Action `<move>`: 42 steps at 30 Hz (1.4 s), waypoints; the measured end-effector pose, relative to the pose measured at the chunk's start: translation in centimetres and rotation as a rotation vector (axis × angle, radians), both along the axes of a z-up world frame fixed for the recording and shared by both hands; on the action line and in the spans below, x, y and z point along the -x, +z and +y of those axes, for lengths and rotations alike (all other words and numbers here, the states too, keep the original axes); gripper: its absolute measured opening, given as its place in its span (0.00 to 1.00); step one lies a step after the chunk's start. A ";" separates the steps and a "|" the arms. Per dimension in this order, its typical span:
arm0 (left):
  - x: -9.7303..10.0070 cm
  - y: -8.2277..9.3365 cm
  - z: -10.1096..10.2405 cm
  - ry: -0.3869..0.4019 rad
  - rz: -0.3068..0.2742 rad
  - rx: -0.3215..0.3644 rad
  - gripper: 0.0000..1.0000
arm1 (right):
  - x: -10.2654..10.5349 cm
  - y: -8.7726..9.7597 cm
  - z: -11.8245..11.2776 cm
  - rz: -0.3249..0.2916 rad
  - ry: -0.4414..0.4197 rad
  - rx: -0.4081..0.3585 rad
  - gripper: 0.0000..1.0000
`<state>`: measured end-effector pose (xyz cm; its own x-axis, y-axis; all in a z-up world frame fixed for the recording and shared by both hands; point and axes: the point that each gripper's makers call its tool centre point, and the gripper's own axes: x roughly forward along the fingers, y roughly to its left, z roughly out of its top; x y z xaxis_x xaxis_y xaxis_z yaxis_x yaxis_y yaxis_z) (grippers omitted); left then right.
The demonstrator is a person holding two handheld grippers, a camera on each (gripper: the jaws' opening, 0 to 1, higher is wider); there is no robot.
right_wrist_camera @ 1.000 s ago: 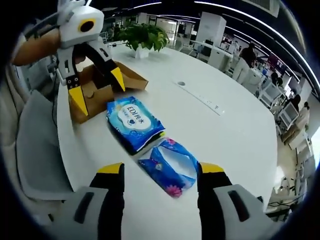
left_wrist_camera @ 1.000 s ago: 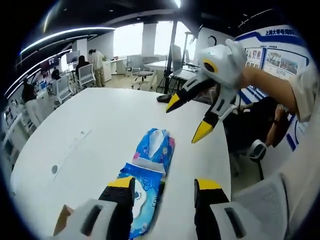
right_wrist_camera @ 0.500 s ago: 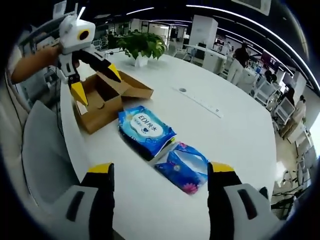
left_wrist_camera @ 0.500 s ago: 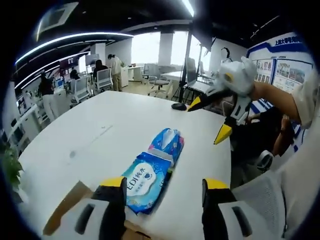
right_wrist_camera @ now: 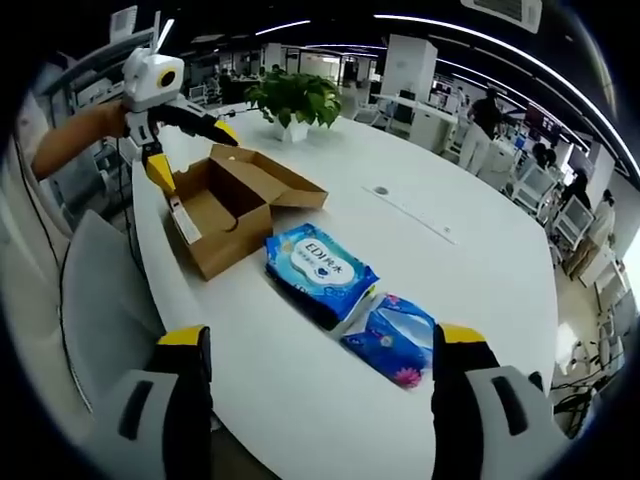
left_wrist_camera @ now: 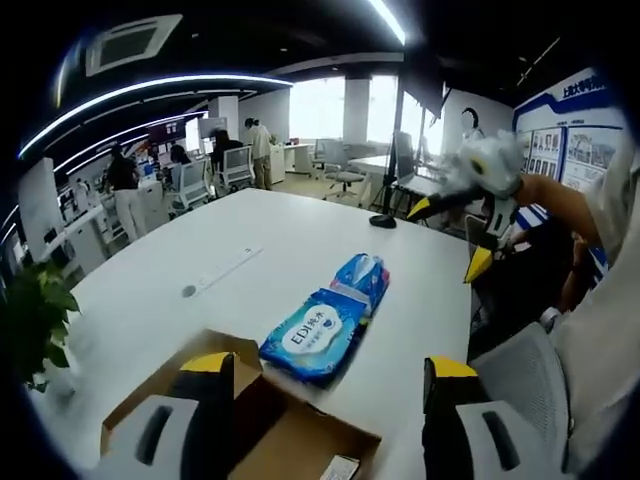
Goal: Operate the shoe box by opening the lid, removing the specified soft item, and placing it in the target area until the item is outside and the box remains undamaged.
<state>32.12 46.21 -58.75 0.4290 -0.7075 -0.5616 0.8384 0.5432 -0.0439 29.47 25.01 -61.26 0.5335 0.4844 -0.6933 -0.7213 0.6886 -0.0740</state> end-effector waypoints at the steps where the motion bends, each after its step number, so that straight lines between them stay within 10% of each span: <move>1: 0.2 0.0 0.4 0.006 0.001 -0.001 0.81 | 0.3 0.2 0.5 0.002 0.005 -0.007 0.90; 42: 6.2 -0.5 17.9 0.375 -0.022 -0.001 1.00 | 1.1 0.1 14.4 -0.029 0.391 -0.030 0.85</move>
